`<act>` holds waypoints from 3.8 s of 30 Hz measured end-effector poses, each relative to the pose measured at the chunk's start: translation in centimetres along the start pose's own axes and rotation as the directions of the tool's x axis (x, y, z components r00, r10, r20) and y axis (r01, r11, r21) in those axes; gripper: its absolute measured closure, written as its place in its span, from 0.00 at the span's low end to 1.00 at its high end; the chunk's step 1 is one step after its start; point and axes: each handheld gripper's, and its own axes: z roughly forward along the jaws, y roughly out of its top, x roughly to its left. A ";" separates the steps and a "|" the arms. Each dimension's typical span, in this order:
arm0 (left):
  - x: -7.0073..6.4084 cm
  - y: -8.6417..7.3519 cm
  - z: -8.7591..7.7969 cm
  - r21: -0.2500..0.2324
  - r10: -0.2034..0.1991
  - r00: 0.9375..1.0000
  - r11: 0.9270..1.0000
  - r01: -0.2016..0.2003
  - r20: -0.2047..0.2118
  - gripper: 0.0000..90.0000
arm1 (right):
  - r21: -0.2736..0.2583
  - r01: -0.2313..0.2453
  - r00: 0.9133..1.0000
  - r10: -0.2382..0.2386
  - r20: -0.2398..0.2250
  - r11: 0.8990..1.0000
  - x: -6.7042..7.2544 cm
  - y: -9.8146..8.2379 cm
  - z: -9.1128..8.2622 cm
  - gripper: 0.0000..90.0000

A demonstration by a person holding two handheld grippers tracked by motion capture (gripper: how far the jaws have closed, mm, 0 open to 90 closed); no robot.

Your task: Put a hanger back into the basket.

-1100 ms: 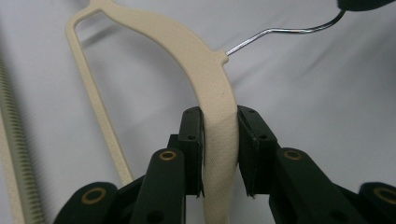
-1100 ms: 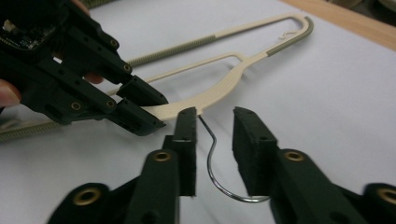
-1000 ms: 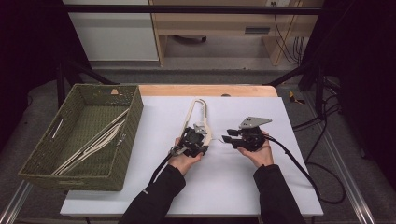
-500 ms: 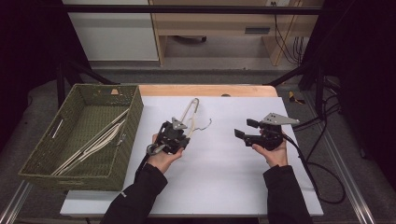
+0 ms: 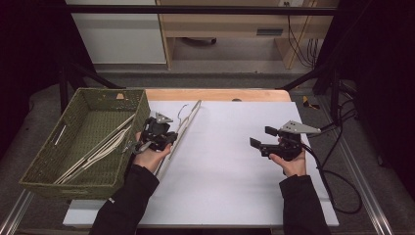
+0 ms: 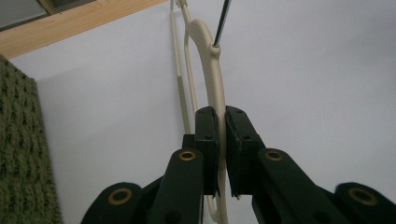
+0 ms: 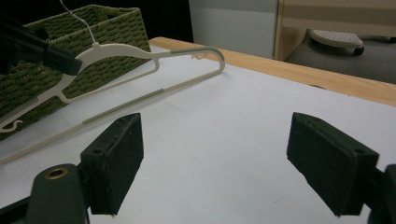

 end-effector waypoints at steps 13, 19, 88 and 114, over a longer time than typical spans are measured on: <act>1.6 0.0 0.0 0.021 -0.051 0.998 0.998 0.052 -0.030 0.93 | 0.000 -0.041 0.999 0.041 0.007 0.999 0.6 -2.1 -3.2 0.19; 1.8 -0.2 -0.5 -0.021 -0.045 0.999 0.999 0.045 -0.020 0.96 | -0.010 -0.058 0.998 0.059 0.015 0.998 0.2 -2.8 -4.1 0.18; 20.3 -4.6 -17.3 -0.151 0.084 0.990 0.983 -0.101 -0.116 0.96 | -0.032 -0.095 0.991 0.098 0.087 0.995 -0.9 -3.0 -5.6 0.05; 18.2 -9.0 -11.6 -0.042 0.121 0.988 0.991 -0.126 -0.099 0.93 | -0.025 -0.090 0.992 0.092 0.084 0.996 -0.7 -3.0 -5.5 0.05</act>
